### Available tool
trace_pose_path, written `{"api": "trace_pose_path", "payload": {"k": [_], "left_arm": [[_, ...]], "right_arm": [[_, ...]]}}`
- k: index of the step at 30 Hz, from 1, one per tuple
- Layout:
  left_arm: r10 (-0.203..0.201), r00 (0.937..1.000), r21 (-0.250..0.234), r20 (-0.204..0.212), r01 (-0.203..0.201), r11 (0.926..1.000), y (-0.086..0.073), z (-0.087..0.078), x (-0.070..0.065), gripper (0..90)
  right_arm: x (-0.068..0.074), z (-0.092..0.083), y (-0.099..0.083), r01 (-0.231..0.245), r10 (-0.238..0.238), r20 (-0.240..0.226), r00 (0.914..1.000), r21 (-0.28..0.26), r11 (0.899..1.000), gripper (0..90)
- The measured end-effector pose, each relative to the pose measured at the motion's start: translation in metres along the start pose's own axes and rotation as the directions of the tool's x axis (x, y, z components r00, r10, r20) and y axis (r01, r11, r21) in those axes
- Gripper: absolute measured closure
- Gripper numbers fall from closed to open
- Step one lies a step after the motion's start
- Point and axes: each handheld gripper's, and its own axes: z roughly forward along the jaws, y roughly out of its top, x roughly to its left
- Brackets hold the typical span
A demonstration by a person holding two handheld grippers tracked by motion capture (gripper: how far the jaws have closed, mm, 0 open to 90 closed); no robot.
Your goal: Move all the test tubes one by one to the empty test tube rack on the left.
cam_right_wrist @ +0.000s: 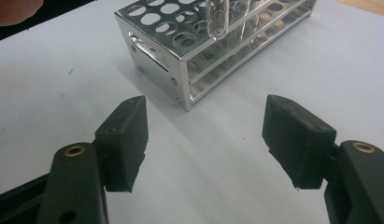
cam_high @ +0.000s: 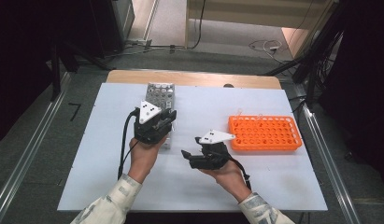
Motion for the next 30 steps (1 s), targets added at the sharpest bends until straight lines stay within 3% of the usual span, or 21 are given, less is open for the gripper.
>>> {"api": "trace_pose_path", "payload": {"k": [15, 18, 30], "left_arm": [[0.003, 0.9981, -0.002, -0.062, -0.003, 1.0, 0.008, 0.008, 0.013, 75.9], [0.026, 0.9953, -0.003, -0.094, -0.027, 0.9996, 0.007, 0.011, 0.015, 75.9], [0.027, 0.9923, 0.01, -0.121, -0.026, 0.9996, 0.002, 0.022, 0.019, 75.9]], "right_arm": [[-0.002, -0.001, -0.001, -0.005, 0.005, 0.0, 1.0, 0.002, 1.0, 30.3], [-0.002, -0.001, -0.001, -0.004, 0.004, 0.0, 1.0, 0.001, 1.0, 30.3], [-0.003, -0.002, -0.001, -0.006, 0.006, 0.005, 1.0, -0.002, 1.0, 30.8]]}}
